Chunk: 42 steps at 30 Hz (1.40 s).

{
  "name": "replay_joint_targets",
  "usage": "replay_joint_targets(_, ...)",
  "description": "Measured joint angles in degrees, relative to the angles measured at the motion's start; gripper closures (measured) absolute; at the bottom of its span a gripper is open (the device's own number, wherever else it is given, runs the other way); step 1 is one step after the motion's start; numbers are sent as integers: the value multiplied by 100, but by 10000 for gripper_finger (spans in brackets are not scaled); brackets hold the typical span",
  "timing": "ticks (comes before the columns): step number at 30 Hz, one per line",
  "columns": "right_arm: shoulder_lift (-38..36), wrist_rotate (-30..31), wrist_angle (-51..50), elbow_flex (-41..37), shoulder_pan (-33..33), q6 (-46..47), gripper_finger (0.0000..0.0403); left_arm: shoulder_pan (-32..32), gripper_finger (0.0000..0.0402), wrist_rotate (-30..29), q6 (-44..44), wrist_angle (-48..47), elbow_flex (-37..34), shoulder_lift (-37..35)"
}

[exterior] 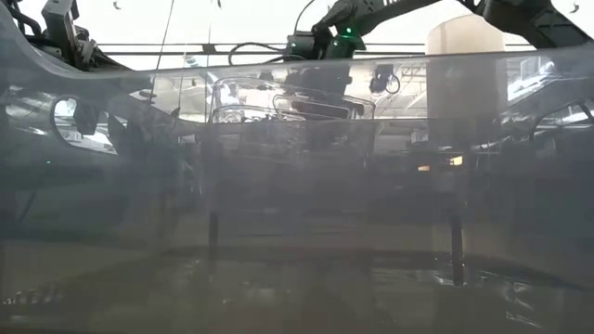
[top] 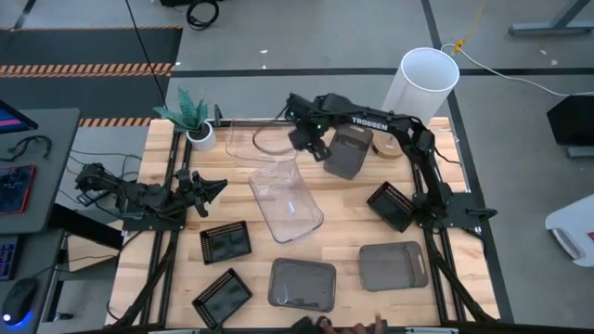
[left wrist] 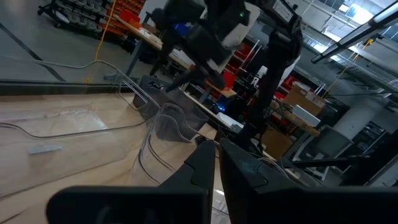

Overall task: Stack baskets by color
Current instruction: Stack the top transparent bin on top of the bottom transparent bin

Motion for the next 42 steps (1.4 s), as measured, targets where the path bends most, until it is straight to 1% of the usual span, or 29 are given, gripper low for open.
replay_joint_targets(3,0,305,96,0,174,-1090,203,-1,370,-1,-1,0,0,0)
replay_joint_targets(5,0,410,300,0,236,-1391,205,-2,367,0,-2,0,0,0)
replay_joint_targets(11,0,273,905,2,183,-1613,206,-2,370,-2,0,0,0,0)
replay_joint_targets(17,-2,68,955,-64,32,-1860,209,-2,372,0,0,0,0,0)
replay_joint_targets(20,-4,18,923,-319,-40,-1881,211,0,367,-2,0,0,0,0)
replay_joint_targets(23,-4,88,987,-636,-61,-2214,216,0,366,-2,0,0,0,0)
replay_joint_targets(29,2,300,1809,-1080,25,-2662,228,0,373,0,0,0,0,-2)
replay_joint_targets(35,0,4,2185,-1385,-25,-2910,237,-2,368,0,0,0,0,-2)
replay_joint_targets(39,0,-32,2531,-1704,-123,-2931,247,0,366,0,0,0,0,-2)
replay_joint_targets(42,0,-30,2644,-1849,-157,-3081,262,-2,370,0,0,0,0,-2)
